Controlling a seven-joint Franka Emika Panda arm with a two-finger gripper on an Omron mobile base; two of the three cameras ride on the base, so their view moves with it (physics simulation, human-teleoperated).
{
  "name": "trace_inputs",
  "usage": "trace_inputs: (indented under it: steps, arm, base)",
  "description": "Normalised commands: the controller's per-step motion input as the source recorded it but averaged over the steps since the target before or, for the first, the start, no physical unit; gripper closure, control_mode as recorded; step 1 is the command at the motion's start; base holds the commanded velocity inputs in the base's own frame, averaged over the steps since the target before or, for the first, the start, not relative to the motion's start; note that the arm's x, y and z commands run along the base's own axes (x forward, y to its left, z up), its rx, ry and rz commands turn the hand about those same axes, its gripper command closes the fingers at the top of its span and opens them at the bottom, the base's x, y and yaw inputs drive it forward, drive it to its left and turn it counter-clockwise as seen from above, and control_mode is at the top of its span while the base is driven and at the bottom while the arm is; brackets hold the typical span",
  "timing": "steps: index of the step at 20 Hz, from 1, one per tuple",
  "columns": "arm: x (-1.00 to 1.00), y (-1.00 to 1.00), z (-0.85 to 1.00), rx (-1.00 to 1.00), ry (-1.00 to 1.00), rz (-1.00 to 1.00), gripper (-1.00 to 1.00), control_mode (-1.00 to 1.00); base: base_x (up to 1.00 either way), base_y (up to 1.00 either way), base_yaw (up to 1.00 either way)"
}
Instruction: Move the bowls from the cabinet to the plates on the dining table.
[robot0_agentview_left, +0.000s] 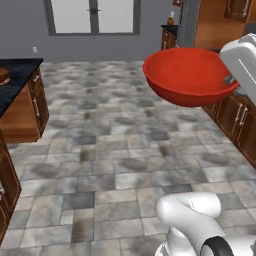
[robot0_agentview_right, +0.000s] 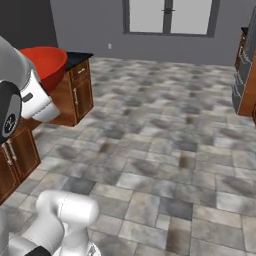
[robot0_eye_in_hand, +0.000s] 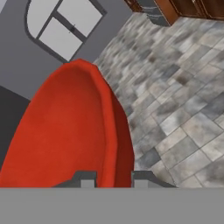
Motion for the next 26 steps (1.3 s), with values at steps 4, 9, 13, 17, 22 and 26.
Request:
trace_inputs:
  steps: [4, 9, 13, 17, 22, 26]
  arm:
    - [0.00, 0.00, 0.00, 0.00, 0.00, 0.00, 1.00, 1.00]
    - [0.00, 0.00, 0.00, 0.00, 0.00, 0.00, 1.00, 1.00]
    - [0.00, 0.00, 0.00, 0.00, 0.00, 0.00, 1.00, 1.00]
    - [0.00, 0.00, 0.00, 0.00, 0.00, 0.00, 1.00, 1.00]
    - [0.00, 0.00, 0.00, 0.00, 0.00, 0.00, 1.00, 1.00]
    - [0.00, 0.00, 0.00, 0.00, 0.00, 0.00, 1.00, 1.00]
  base:
    - [0.00, 0.00, 0.25]
    - [0.00, 0.00, 0.25]
    - [0.00, 0.00, 0.25]
    - [0.00, 0.00, 0.25]
    - [0.00, 0.00, 0.25]
    - [0.00, 0.00, 0.25]
